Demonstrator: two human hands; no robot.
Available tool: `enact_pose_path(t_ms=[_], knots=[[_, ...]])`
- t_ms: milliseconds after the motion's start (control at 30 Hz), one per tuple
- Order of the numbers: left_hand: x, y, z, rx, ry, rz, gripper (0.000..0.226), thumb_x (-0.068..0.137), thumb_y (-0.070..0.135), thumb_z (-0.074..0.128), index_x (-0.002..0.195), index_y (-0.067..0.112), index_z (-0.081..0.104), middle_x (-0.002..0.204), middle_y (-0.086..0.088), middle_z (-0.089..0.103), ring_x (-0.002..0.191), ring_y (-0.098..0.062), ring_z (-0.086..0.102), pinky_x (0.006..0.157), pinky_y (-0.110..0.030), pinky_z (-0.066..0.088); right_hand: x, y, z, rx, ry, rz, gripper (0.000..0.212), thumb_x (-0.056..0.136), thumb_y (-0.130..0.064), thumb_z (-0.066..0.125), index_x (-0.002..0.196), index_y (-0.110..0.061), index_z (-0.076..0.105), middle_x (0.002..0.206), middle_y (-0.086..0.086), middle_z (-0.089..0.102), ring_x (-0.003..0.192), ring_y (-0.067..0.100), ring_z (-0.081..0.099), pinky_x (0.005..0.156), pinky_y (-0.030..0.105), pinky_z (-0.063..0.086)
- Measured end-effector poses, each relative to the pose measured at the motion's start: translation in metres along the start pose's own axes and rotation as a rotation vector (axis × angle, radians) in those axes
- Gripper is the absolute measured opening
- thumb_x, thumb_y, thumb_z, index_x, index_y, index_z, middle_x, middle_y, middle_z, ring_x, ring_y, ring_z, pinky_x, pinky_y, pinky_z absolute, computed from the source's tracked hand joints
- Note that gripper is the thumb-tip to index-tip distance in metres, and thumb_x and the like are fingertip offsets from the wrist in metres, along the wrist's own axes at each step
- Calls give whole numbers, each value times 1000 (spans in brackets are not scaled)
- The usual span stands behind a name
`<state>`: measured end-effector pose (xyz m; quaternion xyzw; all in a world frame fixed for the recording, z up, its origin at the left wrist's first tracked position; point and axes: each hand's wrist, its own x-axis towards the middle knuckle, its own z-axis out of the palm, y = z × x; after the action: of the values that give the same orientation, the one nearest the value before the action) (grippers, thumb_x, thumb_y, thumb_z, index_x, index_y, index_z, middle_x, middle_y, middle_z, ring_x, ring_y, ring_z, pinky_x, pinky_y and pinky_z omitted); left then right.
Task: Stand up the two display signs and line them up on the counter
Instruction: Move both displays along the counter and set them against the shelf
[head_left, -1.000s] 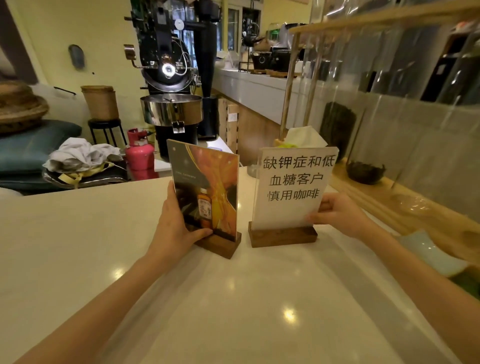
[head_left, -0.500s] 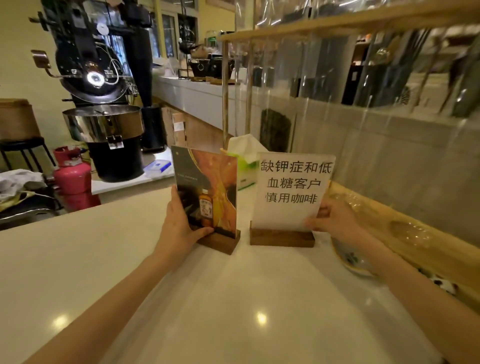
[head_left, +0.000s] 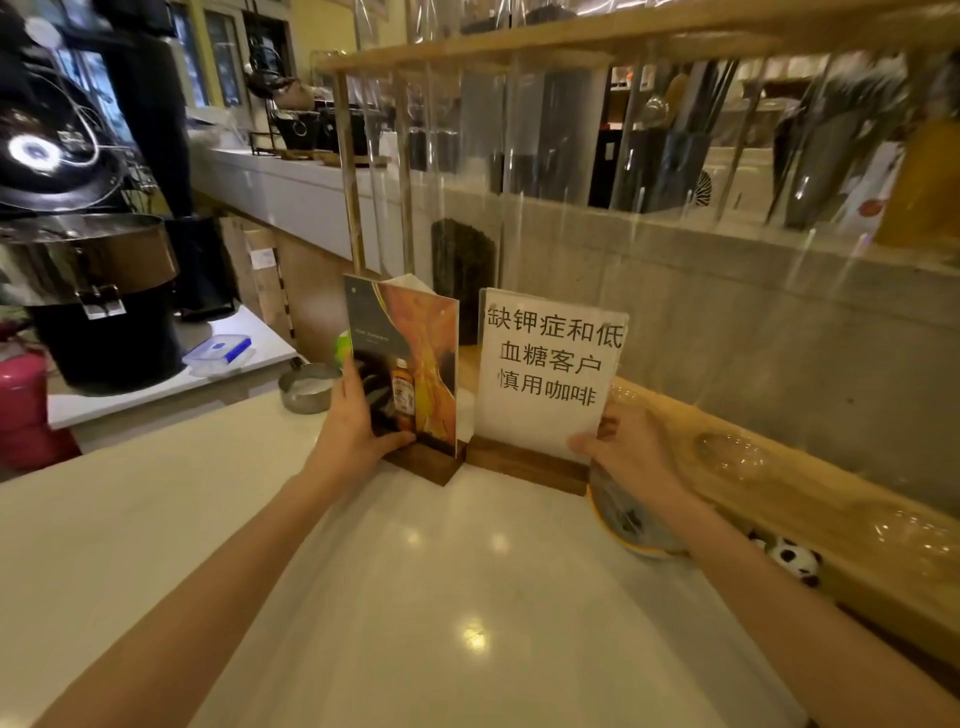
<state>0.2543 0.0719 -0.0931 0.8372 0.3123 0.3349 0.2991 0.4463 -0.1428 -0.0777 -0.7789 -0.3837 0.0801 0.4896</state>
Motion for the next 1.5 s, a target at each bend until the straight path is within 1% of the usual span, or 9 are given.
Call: enact_pose_path(t_ms=[267,467,800,967,1100,1200,1267,1400,1500], knots=[[32,2,21,34,-24,76,123,61,17,80,141,19,-13,146,-16,27,132,-28,34,109,-44,32,-4,1,4,-47,109,54,35,76,-9,66,110,-11,61,118,7,65,103,22,59,65,14,44],[51,8,38,88,-46,81,120,63,17,79,141,17,-13,145,-20,27,132,-32,31,108,-44,30,-9,-1,2,-29,176,72,37,77,-7,65,113,-9,59,120,10,64,106,24,59,81,29,50],[62,9,53,109,-27,67,113,66,20,76,142,21,-7,148,-17,24,135,-32,29,109,-47,29,-8,-4,1,-97,191,106,42,78,-11,65,119,-12,54,127,8,59,112,26,56,82,30,52],[56,11,55,137,-10,44,107,68,22,74,142,21,-4,148,-17,24,133,-33,32,107,-47,32,2,-12,-13,-107,67,62,45,73,-7,67,116,-14,56,121,7,63,101,19,59,62,15,44],[51,18,56,151,-26,-7,104,68,22,74,143,17,2,148,-17,24,132,-33,34,106,-46,35,15,-39,-33,32,96,-16,48,68,-13,74,111,-19,53,109,0,68,90,10,61,71,26,53],[46,25,55,156,-44,-77,89,72,27,71,141,15,16,145,-17,29,129,-32,37,105,-44,37,33,-74,-51,49,164,-173,53,70,-22,74,115,-23,46,94,-10,61,81,2,59,63,17,52],[41,29,56,175,-54,-115,70,78,29,64,136,13,29,139,-16,39,122,-30,45,100,-40,41,50,-100,-57,-61,163,-320,47,72,-28,71,114,-23,48,95,-9,56,84,5,57,68,17,46],[31,31,55,120,-85,-112,27,85,23,55,108,9,57,110,-14,63,88,-18,56,78,-28,45,87,-134,-44,-298,-75,-467,33,80,-31,61,110,-20,55,105,-1,61,94,12,56,75,21,44],[27,27,54,86,-74,-94,19,87,20,52,98,9,62,113,-13,61,93,-19,55,83,-27,43,108,-146,-23,-394,-181,-487,37,82,-34,58,113,-13,56,109,5,63,90,12,54,68,16,40]])
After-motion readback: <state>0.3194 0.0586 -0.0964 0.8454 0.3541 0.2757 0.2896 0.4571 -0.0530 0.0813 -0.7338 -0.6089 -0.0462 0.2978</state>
